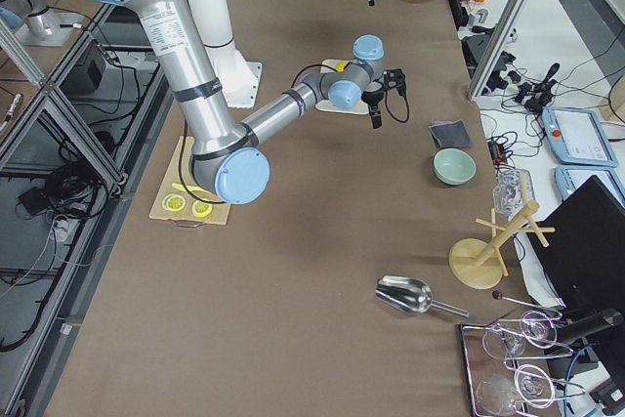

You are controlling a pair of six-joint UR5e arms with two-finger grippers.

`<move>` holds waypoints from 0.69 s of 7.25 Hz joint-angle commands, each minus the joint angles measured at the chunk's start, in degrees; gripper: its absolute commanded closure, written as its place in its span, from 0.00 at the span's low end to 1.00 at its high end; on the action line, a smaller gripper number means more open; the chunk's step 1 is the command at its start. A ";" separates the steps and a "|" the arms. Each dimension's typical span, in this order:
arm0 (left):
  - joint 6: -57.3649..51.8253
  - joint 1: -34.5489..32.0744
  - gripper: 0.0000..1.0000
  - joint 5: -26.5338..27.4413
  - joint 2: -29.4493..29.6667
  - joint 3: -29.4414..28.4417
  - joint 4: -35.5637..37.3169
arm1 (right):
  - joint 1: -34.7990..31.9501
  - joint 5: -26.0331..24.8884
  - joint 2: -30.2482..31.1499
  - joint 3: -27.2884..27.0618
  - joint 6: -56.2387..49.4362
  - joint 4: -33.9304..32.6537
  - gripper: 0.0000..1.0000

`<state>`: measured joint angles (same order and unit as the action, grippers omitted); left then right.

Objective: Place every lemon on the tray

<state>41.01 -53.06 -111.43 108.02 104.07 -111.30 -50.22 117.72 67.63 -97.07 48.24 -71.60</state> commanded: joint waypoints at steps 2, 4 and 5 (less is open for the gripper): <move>-0.32 -1.51 0.02 -0.61 -2.55 -0.97 0.28 | -10.12 5.71 5.21 -0.49 -14.86 -0.46 0.00; -3.36 -5.19 0.02 -6.50 -7.97 1.47 1.35 | -16.37 11.38 12.92 -0.84 -17.73 -0.56 0.00; -12.09 -9.04 0.02 -8.26 -10.79 1.66 1.43 | -18.57 11.74 16.18 -0.93 -23.05 -0.47 0.00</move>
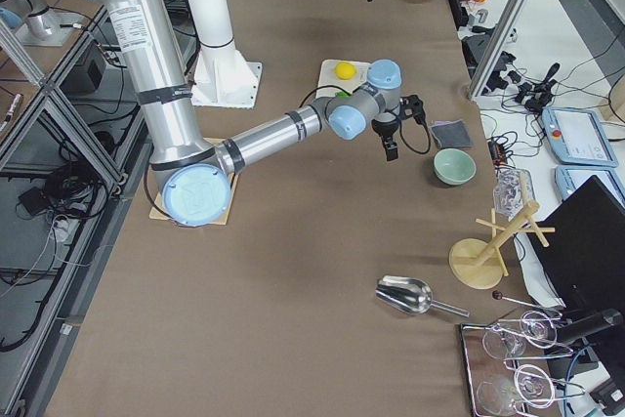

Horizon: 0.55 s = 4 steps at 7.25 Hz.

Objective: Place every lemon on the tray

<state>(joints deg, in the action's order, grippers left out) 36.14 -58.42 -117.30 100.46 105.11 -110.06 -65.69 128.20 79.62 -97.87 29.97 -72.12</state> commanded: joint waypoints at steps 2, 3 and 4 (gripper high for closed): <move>-13.01 -11.07 0.02 -7.82 -8.32 0.62 1.34 | -10.13 5.29 10.26 0.22 -19.19 -0.13 0.00; -21.03 -16.15 0.02 -9.94 -11.39 0.19 1.52 | -12.95 5.39 12.82 0.58 -25.51 -0.39 0.00; -27.03 -22.90 0.02 -13.18 -11.25 -0.60 8.91 | -15.76 5.74 13.36 0.49 -29.75 -5.26 0.00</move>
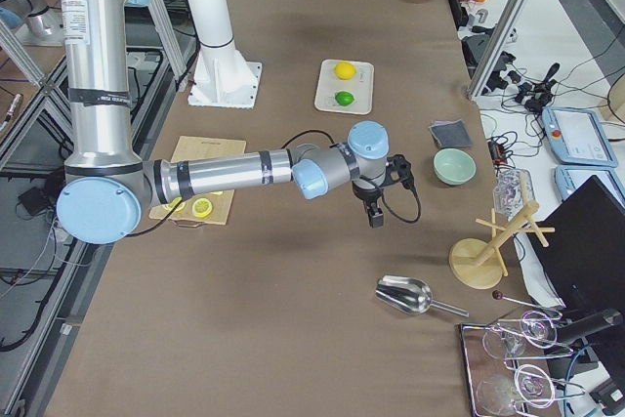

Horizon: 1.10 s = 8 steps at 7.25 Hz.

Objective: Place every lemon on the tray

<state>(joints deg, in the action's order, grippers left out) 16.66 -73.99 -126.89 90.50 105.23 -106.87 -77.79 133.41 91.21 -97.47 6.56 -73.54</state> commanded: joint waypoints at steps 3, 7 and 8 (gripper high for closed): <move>-16.92 -14.16 0.02 -4.07 -5.84 -0.55 11.42 | -13.59 0.44 4.58 -0.79 -15.96 -16.61 0.00; -13.76 -14.33 0.02 -4.33 -9.20 -0.46 10.72 | -14.41 -0.96 7.40 -10.72 -16.05 -26.75 0.00; -13.84 -14.68 0.02 -4.25 -9.20 -0.81 10.72 | -14.41 -1.05 7.05 -10.38 -16.05 -26.75 0.00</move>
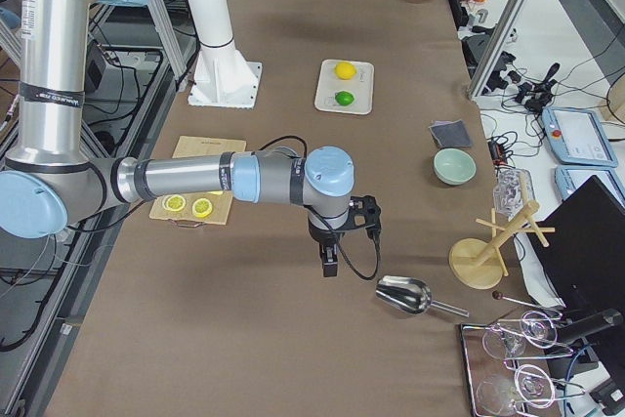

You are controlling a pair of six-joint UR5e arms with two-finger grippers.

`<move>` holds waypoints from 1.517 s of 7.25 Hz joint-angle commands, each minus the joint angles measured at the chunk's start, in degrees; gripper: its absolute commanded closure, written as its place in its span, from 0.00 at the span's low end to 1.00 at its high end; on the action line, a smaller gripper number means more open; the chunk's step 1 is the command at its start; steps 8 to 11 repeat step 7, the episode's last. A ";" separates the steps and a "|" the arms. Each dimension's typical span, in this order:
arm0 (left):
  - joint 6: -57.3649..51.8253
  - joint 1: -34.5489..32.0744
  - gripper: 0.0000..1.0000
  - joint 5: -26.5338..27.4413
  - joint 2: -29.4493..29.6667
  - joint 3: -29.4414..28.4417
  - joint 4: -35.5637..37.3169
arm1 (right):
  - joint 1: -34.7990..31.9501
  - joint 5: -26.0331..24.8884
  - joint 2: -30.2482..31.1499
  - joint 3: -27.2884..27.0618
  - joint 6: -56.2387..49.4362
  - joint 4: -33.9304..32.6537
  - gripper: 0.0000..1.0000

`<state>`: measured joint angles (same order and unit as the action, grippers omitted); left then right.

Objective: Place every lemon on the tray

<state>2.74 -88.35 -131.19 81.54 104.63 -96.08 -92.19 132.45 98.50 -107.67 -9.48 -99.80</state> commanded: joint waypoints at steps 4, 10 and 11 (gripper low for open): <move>0.25 -0.51 0.02 0.14 0.46 -1.09 -0.07 | -0.01 0.00 -0.15 -0.52 0.08 0.04 0.00; 0.25 -0.51 0.02 0.23 0.82 -1.19 -0.07 | -0.01 -0.09 -0.32 -0.52 0.34 0.04 0.00; 0.25 -0.51 0.02 0.23 0.82 -1.19 -0.07 | -0.01 -0.09 -0.32 -0.52 0.34 0.04 0.00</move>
